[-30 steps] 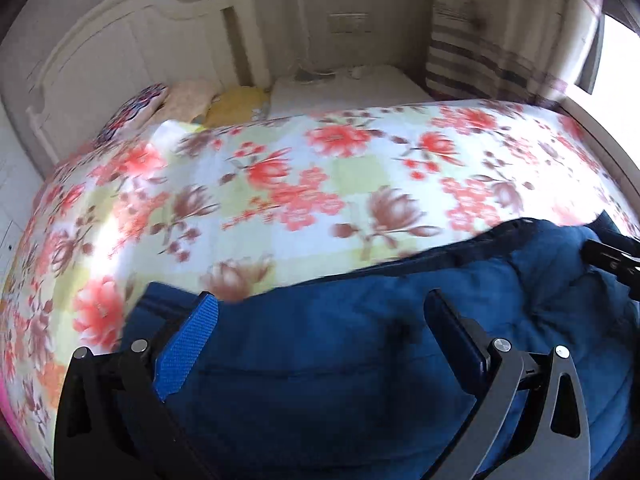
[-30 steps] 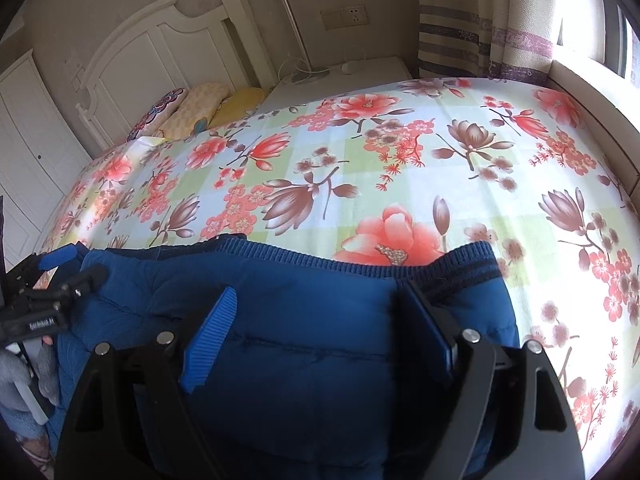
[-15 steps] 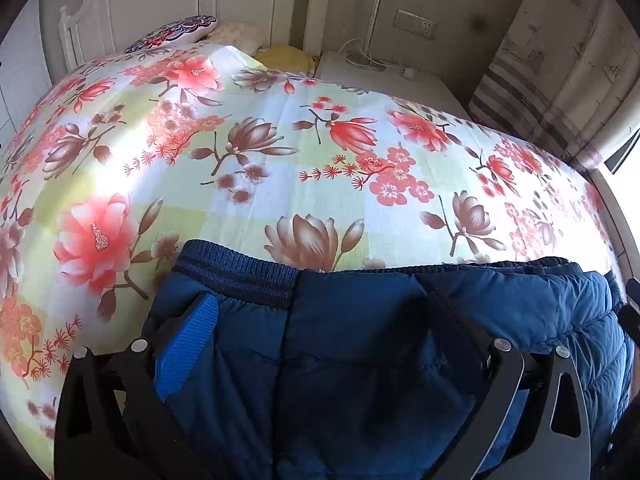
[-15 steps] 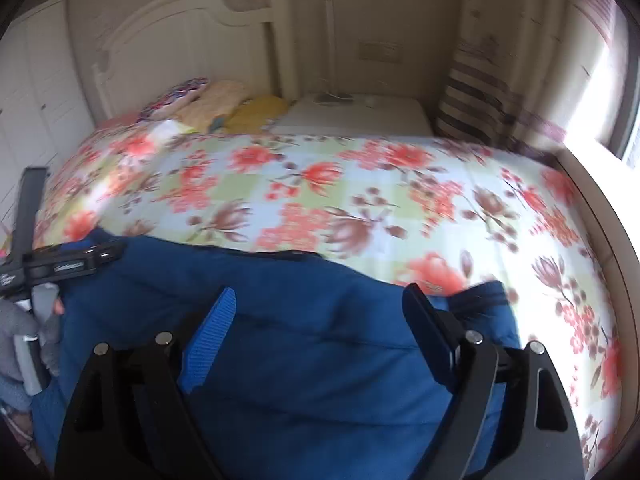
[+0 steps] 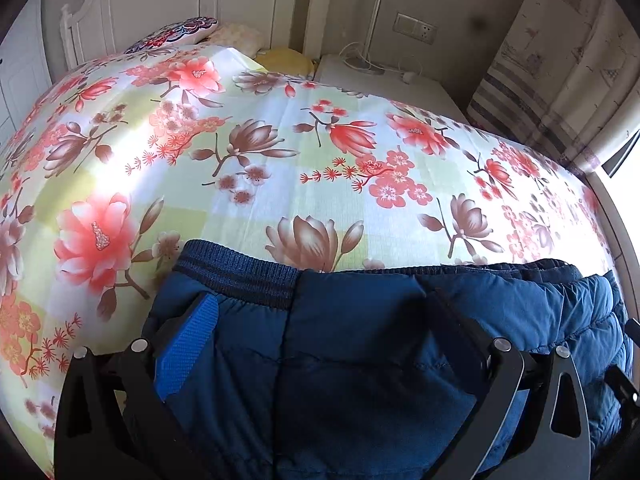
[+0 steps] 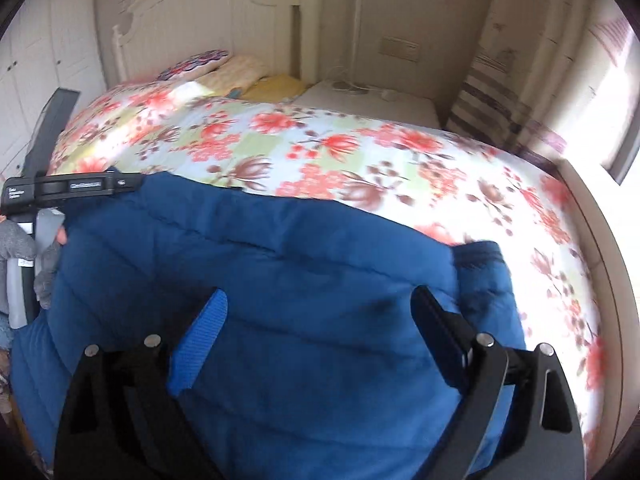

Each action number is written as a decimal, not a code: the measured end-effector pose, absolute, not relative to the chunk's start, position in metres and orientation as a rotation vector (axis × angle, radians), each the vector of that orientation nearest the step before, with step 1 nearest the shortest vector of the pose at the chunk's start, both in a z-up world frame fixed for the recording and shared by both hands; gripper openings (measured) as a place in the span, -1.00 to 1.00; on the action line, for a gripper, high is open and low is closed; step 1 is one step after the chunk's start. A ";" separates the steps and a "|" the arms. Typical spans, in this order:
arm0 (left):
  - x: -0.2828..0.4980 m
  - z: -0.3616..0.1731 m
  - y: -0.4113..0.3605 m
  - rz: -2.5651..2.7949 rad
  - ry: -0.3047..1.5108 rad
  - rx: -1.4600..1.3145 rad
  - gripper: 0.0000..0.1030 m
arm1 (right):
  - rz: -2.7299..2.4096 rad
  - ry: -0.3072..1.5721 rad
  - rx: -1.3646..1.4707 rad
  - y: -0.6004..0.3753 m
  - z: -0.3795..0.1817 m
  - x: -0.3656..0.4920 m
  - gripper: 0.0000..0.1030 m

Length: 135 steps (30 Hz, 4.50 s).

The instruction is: Fold large clothes

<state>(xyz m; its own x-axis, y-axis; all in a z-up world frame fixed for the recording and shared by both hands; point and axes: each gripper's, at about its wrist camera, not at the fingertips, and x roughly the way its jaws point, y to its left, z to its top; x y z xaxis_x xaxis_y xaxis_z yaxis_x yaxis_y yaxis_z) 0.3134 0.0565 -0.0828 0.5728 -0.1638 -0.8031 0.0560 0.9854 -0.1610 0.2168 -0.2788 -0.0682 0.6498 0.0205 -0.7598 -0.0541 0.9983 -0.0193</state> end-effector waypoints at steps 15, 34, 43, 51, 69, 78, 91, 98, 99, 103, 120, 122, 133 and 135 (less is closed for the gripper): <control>0.194 -0.011 0.006 -0.249 0.674 0.072 0.91 | 0.135 0.752 -0.166 -0.242 -0.037 0.154 0.80; 0.169 -0.077 -0.014 -0.243 0.775 0.169 0.91 | 0.124 0.808 -0.281 -0.206 -0.087 0.156 0.94; 0.122 -0.046 0.031 -0.201 0.688 0.121 0.91 | 0.055 0.704 -0.267 -0.225 -0.059 0.118 0.94; 0.118 -0.081 0.083 -0.137 0.743 0.103 0.91 | 0.037 0.759 -0.168 -0.269 -0.091 0.106 0.94; 0.080 -0.063 0.077 -0.146 0.684 0.100 0.91 | 0.020 0.673 -0.253 -0.231 -0.073 0.072 0.94; 0.058 -0.089 0.065 -0.173 0.702 0.191 0.91 | 0.322 0.717 -0.145 -0.200 -0.096 0.046 0.95; 0.059 -0.085 0.067 -0.151 0.738 0.196 0.91 | 0.158 0.654 0.111 -0.309 -0.091 -0.006 0.91; 0.035 -0.041 0.058 -0.173 0.580 0.192 0.91 | 0.097 0.596 0.495 -0.394 -0.105 -0.081 0.80; 0.035 -0.034 0.052 -0.183 0.558 0.198 0.91 | 0.106 0.602 0.540 -0.398 -0.112 -0.090 0.73; 0.060 -0.023 0.017 -0.229 0.554 0.241 0.91 | 0.142 0.617 0.631 -0.397 -0.137 -0.100 0.64; 0.143 -0.077 -0.019 -0.265 0.730 0.267 0.91 | 0.205 0.717 0.533 -0.347 -0.134 -0.019 0.85; 0.144 -0.077 -0.018 -0.269 0.731 0.261 0.91 | 0.191 0.741 0.523 -0.338 -0.129 -0.006 0.95; 0.151 -0.072 -0.020 -0.241 0.780 0.271 0.91 | 0.138 0.568 0.716 -0.349 -0.123 0.046 -0.18; 0.154 -0.061 -0.026 -0.274 0.798 0.283 0.91 | 0.143 0.523 0.660 -0.345 -0.114 0.032 -0.30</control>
